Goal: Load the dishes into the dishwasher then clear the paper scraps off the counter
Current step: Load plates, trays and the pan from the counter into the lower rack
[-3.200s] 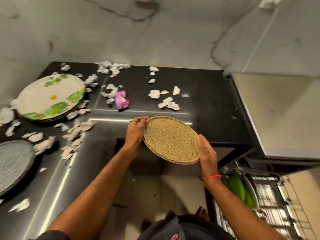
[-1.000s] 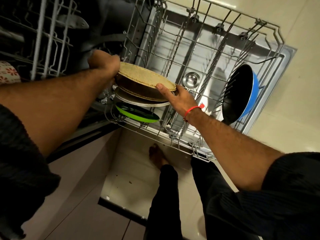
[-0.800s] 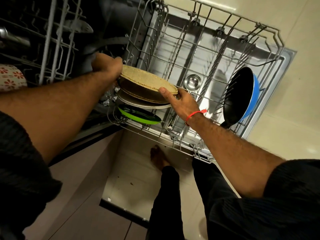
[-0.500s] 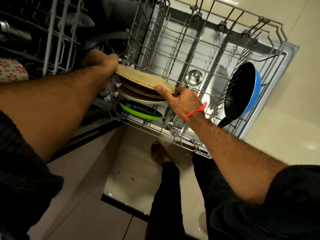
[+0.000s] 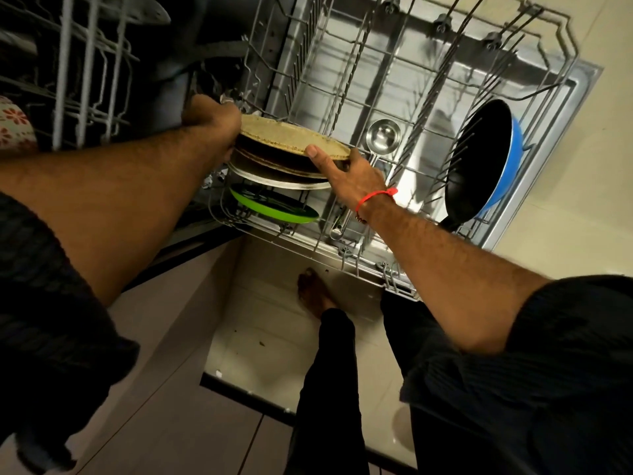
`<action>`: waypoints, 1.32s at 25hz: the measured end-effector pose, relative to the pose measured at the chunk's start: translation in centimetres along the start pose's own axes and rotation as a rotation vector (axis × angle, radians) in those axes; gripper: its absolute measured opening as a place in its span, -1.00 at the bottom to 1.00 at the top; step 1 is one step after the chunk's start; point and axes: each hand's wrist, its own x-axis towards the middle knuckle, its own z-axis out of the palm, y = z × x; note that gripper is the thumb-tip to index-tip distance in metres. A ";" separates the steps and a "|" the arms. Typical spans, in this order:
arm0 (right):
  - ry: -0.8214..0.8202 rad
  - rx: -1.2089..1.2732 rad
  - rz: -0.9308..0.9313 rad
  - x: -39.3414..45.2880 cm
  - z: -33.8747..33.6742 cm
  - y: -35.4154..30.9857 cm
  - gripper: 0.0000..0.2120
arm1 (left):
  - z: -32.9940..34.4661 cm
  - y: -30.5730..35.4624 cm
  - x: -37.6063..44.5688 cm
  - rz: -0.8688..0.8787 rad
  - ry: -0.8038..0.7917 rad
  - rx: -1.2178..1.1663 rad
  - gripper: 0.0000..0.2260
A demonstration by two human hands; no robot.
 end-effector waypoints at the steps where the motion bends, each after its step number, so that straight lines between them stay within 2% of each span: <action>1: -0.032 0.019 0.009 0.2 -0.1 0.2 -0.03 | 0.5 -0.6 0.7 0.007 0.018 0.014 -0.40; 3: -0.059 0.062 -0.002 0.6 -0.3 0.8 -0.02 | 0.9 -0.5 0.1 0.028 0.056 0.049 -0.41; 5: -0.013 0.106 -0.034 0.6 -0.5 1.3 -0.04 | 0.3 0.2 -1.8 0.079 0.126 0.095 -0.53; 8: 0.086 0.131 -0.049 0.1 -1.0 2.1 -0.24 | -0.5 0.4 -3.8 0.105 0.205 0.049 -0.68; 12: 0.140 0.108 -0.091 -1.9 -1.3 2.3 -0.47 | -2.0 -1.6 -7.2 0.176 0.256 -0.070 -0.67; 16: 0.139 0.085 -0.184 -6.5 -1.2 1.2 -0.57 | -4.7 -4.9 -14.9 0.226 0.249 -0.102 -0.69; 21: -0.007 -0.087 -0.347 -14.7 0.1 -3.1 -0.68 | -11.2 -11.3 -25.4 0.207 0.195 -0.225 -0.68; 23: -0.088 -0.158 -0.401 -18.5 0.8 -5.2 -0.70 | -14.0 -14.0 -29.3 0.164 0.218 -0.224 -0.68; 26: -0.219 -0.292 -0.603 -25.6 3.2 -8.0 -0.73 | -19.9 -18.7 -35.5 0.076 0.350 -0.256 -0.71; 29: -0.435 -0.419 -0.768 -33.0 6.7 -10.3 -0.74 | -25.4 -24.3 -40.8 0.079 0.501 -0.364 -0.77; 33: -0.632 -0.524 -0.945 -42.5 13.4 -11.5 -0.76 | -31.4 -32.9 -46.2 0.034 0.677 -0.474 -0.82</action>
